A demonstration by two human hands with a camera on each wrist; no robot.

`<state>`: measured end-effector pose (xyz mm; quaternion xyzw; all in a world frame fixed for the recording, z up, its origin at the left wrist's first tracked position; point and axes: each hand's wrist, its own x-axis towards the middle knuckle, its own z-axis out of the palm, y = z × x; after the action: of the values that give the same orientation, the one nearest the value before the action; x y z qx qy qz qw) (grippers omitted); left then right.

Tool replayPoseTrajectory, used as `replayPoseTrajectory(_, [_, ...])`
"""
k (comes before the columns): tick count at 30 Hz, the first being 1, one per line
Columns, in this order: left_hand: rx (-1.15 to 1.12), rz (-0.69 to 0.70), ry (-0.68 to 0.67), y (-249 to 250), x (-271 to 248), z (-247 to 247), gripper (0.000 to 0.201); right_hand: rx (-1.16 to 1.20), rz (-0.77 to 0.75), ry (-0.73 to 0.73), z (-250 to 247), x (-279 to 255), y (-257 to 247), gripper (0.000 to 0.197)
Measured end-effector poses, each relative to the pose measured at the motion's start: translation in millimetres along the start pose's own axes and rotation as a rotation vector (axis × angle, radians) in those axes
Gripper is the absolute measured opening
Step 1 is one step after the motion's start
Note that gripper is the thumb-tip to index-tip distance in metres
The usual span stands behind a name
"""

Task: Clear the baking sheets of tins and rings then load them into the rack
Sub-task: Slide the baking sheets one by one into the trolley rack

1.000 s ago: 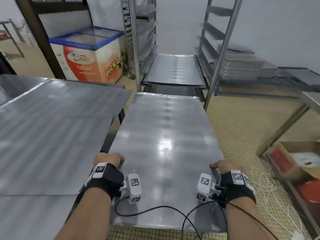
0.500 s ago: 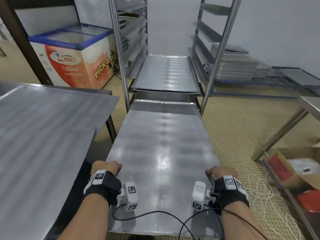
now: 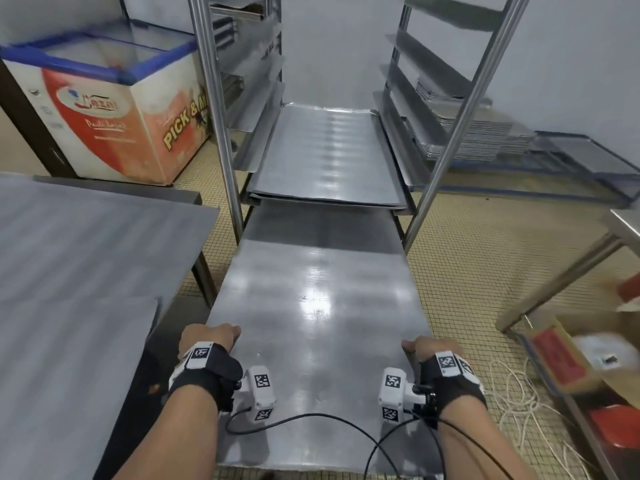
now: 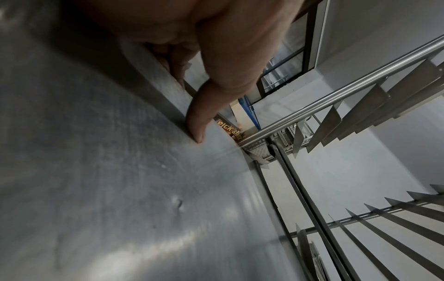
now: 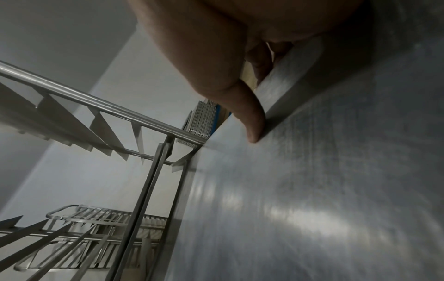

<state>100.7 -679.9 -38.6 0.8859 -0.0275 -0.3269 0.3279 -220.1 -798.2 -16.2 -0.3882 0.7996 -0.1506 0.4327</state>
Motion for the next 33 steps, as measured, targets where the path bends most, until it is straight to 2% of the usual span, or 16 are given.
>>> replayPoseTrajectory(2, [-0.001,-0.003,-0.005,7.0,9.1,3.5,0.052,-0.005,-0.040,0.005,8.0,1.4,-12.1,0.039])
replayPoseTrajectory(3, [-0.013,-0.007,-0.012,9.1,13.8,5.7,0.054,-0.189,-0.115,-0.021,15.2,7.5,-10.3,0.044])
replayPoseTrajectory(4, [-0.023,-0.008,-0.019,11.1,17.2,7.9,0.053,-0.252,-0.125,-0.016,22.0,20.8,-9.3,0.047])
replayPoseTrajectory(6, [-0.049,-0.010,-0.029,14.6,24.4,13.6,0.049,-0.142,-0.055,0.025,28.0,38.9,-14.1,0.047])
replayPoseTrajectory(7, [-0.065,-0.013,-0.033,16.3,28.0,16.5,0.048,-0.167,-0.078,0.012,30.3,44.4,-15.8,0.045])
replayPoseTrajectory(9, [-0.107,-0.019,-0.040,20.2,35.2,22.3,0.045,-0.374,-0.143,0.013,34.3,50.9,-16.8,0.040])
replayPoseTrajectory(10, [-0.128,-0.017,-0.045,22.1,38.8,25.1,0.043,-0.255,-0.116,0.005,33.7,50.6,-21.5,0.037])
replayPoseTrajectory(11, [-0.148,-0.016,-0.047,24.0,43.2,28.7,0.041,0.061,-0.035,-0.020,33.1,44.6,-30.3,0.031])
replayPoseTrajectory(12, [-0.163,-0.018,-0.052,26.0,47.6,32.6,0.041,0.212,0.026,-0.012,32.1,54.3,-34.8,0.025])
replayPoseTrajectory(14, [-0.179,-0.013,-0.051,32.5,52.2,39.7,0.041,0.197,0.081,0.008,33.3,70.4,-35.1,0.026])
replayPoseTrajectory(17, [-0.208,0.002,-0.049,43.4,62.8,52.5,0.043,0.186,0.070,-0.041,42.7,95.7,-41.5,0.044])
replayPoseTrajectory(21, [-0.237,-0.006,-0.038,61.6,77.4,71.2,0.045,0.214,0.097,-0.023,52.1,122.1,-60.9,0.034])
replayPoseTrajectory(27, [-0.237,-0.020,0.012,100.2,103.5,93.3,0.047,0.285,0.092,0.000,70.4,155.4,-100.4,0.047])
replayPoseTrajectory(30, [-0.209,-0.058,0.026,123.9,117.0,102.3,0.058,0.283,0.084,-0.013,76.3,176.2,-121.4,0.043])
replayPoseTrajectory(33, [-0.180,-0.058,0.040,140.4,132.5,112.6,0.054,0.285,0.060,-0.007,81.0,195.4,-140.1,0.040])
